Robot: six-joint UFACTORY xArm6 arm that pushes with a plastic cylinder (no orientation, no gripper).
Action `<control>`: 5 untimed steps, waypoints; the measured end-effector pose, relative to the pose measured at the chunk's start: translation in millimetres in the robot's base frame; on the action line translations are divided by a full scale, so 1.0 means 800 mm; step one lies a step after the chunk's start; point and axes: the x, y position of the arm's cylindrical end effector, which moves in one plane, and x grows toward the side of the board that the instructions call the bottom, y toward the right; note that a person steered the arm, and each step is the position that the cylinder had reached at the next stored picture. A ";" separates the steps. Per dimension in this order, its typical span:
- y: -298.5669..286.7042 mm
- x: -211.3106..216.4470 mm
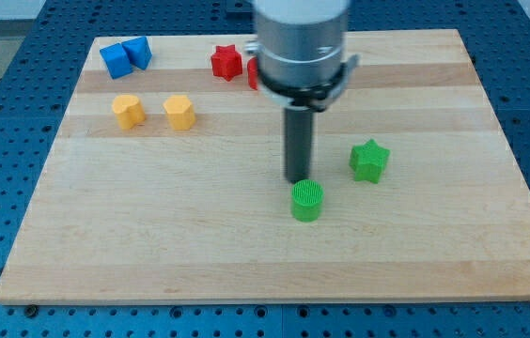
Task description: Slide the green star towards the center right of the board
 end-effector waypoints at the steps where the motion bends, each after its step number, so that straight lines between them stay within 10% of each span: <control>1: 0.107 -0.004; 4: -0.134 0.023; 5: -0.057 0.062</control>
